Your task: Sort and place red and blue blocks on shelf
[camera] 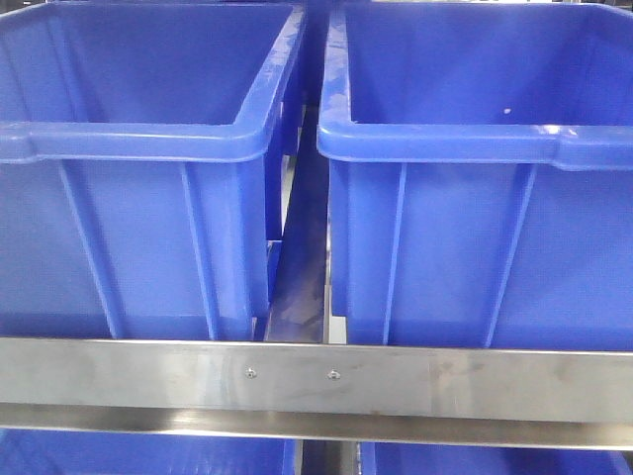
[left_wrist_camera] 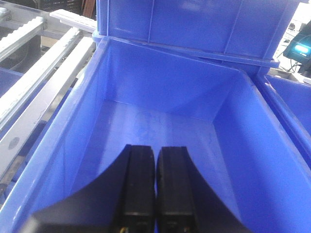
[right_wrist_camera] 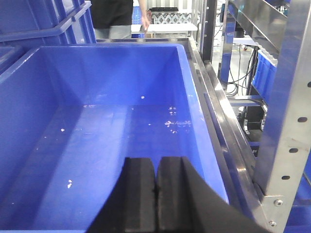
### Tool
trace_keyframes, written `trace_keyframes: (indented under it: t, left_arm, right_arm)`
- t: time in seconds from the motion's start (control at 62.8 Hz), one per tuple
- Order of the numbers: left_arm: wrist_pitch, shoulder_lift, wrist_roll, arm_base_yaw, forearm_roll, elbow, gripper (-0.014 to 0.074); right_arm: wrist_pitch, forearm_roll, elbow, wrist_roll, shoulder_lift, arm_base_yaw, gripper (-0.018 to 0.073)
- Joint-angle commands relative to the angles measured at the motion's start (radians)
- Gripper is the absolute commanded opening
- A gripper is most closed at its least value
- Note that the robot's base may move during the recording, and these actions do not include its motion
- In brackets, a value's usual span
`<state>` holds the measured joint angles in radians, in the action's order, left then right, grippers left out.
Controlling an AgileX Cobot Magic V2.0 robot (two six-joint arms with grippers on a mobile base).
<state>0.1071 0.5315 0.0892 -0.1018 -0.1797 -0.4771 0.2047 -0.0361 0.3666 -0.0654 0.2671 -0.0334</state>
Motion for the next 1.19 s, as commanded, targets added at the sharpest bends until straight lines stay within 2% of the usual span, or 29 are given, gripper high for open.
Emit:
trace_keyframes:
  t: [0.0,0.271,0.366,0.446,0.51,0.892,0.939,1.178]
  left_arm:
    - [-0.092,0.005,0.009,0.001,-0.007,-0.03,0.0125]
    - [-0.092,0.005,0.009,0.001,-0.007,-0.03,0.0125]
    - [-0.092,0.005,0.009,0.001,-0.007,-0.03,0.0125]
    - [-0.092,0.005,0.009,0.001,-0.007,-0.03,0.0125]
    - [-0.092,0.005,0.009,0.001,-0.007,-0.03,0.0125]
    - [-0.092,0.005,0.009,0.001,-0.007,-0.03,0.0125]
    - [-0.092,0.008,0.009,0.001,-0.007,-0.03,0.0125]
    - [-0.085,0.008,0.009,0.001,-0.007,-0.03,0.0125]
  right_arm:
    - [-0.093,0.006,0.026,0.007,0.008,-0.007,0.0057]
    - [-0.121,0.006,-0.019,0.007,0.0,-0.007,0.0057]
    - [-0.168,0.036,-0.064,0.013,-0.033,-0.002,0.0057]
    - [-0.254,0.089,-0.126,0.065,-0.094,0.02,0.0057]
    - [-0.281,0.085,-0.168,0.076,-0.128,0.031,0.0057]
    - [-0.339,0.055,-0.379,0.033,-0.302,0.035,0.0057]
    - [-0.291,0.054,-0.374,0.033,-0.296,0.035,0.0057]
    - [-0.3,0.052,-0.376,0.033,-0.299,0.035,0.0057]
